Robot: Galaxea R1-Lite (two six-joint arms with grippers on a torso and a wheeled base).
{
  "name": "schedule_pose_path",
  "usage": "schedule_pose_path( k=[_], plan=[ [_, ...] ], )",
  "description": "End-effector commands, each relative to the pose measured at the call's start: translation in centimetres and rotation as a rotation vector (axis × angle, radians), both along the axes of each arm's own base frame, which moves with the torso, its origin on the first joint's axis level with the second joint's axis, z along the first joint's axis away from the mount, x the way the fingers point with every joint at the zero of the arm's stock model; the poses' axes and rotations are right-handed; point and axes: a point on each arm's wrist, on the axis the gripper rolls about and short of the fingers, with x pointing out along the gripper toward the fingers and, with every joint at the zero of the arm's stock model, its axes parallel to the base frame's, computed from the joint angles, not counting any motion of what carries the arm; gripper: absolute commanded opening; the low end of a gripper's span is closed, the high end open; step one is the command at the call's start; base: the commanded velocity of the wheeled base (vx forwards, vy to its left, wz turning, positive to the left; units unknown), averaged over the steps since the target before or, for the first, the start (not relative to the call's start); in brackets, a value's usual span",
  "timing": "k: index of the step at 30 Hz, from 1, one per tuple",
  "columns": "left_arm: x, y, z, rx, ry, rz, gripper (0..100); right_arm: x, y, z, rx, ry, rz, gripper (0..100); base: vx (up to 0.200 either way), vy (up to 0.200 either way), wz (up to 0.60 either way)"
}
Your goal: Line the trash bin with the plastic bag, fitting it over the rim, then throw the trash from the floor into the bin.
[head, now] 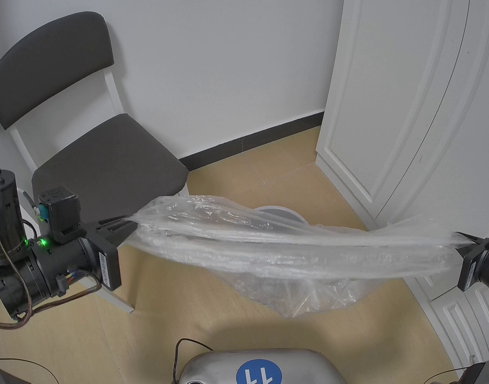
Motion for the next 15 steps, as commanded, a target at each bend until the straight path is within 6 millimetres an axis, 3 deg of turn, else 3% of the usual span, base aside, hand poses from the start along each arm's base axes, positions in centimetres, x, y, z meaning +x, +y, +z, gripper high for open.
schedule_pose_path(
  k=[1, 10, 15],
  plan=[
    [-0.3, -1.3, -0.8, 0.009, 0.022, -0.071, 0, -0.2, 0.3, -0.1, 0.004, 0.005, 0.047, 0, 0.0, 0.0, 0.0],
    [0.0, -5.0, -1.8, -0.022, -0.004, -0.198, 0, 1.3, 2.1, -0.5, 0.027, 0.009, 0.151, 0, 0.0, 0.0, 0.0],
    [-0.9, -7.1, -2.2, -0.066, 0.034, -0.275, 0, 3.8, 4.0, -1.1, 0.055, 0.013, 0.213, 0, 0.0, 0.0, 0.0]
  ],
)
